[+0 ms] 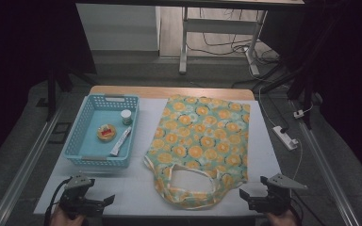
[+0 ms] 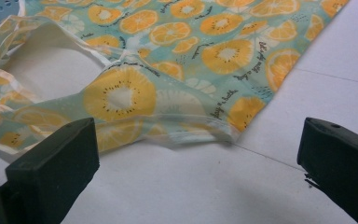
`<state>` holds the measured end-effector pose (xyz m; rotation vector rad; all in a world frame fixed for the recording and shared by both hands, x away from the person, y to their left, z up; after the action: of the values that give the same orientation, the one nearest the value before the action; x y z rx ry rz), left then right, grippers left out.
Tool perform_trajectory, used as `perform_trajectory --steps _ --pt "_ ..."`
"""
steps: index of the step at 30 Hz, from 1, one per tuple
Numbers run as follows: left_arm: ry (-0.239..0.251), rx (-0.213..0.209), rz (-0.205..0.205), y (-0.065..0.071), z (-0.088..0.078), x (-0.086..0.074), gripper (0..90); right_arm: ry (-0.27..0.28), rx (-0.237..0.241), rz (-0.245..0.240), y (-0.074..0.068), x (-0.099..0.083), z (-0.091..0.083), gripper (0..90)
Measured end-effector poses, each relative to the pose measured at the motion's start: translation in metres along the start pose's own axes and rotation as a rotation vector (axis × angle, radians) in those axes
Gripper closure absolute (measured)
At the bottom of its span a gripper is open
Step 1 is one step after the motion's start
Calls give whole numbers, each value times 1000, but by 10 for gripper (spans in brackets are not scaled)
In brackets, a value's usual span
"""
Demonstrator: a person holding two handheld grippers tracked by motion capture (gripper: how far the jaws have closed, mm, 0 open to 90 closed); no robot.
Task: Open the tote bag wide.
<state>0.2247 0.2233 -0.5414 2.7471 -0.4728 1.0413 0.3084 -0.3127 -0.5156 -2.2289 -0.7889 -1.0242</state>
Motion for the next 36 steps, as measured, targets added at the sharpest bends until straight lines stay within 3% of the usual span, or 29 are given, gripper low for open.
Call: perform_trajectory --steps 5,19,36 --pt "-20 -4 38 4 2 0 0 -16 3 -15 -1 0 1 0" --pt "-30 -41 24 1 3 1 0 -44 18 -38 -4 0 4 0" --pt "-40 -36 24 0 5 0 0 -63 35 -70 -10 4 9 0"
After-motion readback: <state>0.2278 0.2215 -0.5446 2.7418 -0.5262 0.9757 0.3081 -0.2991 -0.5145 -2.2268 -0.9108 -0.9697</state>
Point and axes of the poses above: each handheld gripper's, and its own axes: z roughly forward along the jaws, x roughly out of its top, y roughly to its right, the point moved 3 cm from there along z, roughly forward along the jaws, and after that the axes turned 13 degrees about x, right-handed, at the moved point
